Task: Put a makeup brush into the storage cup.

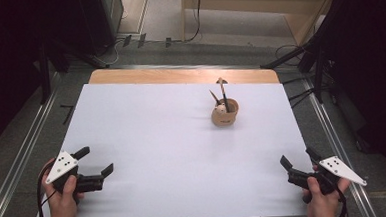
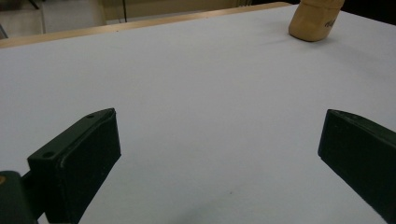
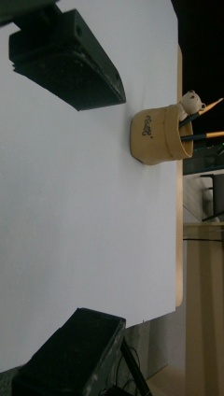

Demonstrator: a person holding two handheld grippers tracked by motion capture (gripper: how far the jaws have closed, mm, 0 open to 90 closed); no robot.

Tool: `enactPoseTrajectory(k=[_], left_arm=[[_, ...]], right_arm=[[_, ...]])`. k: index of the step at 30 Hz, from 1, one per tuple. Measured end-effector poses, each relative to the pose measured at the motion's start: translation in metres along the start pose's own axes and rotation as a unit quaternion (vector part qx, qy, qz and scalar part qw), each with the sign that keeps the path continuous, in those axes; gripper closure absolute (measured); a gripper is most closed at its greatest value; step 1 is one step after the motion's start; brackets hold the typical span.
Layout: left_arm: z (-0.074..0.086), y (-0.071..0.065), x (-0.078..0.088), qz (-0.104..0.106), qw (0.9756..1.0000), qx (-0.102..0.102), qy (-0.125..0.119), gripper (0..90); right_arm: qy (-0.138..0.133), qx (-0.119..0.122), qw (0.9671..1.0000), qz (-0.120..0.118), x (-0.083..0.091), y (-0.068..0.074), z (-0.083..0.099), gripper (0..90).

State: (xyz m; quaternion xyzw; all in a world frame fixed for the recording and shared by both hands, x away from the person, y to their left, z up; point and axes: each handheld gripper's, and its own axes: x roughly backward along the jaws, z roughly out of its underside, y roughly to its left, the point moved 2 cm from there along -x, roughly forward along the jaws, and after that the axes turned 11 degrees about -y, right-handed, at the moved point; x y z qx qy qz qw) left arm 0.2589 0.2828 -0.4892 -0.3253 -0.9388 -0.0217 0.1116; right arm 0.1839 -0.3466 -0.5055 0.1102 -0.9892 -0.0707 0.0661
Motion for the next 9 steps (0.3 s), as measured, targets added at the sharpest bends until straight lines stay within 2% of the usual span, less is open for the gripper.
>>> enactPoseTrajectory(k=[9], left_arm=[[0.0005, 0.0017, -0.0003, -0.005, 1.0000, 0.003, -0.001, 0.0]], right_arm=[[-0.003, -0.009, 0.9999, -0.006, 0.0015, -0.0007, -0.0013, 0.0]])
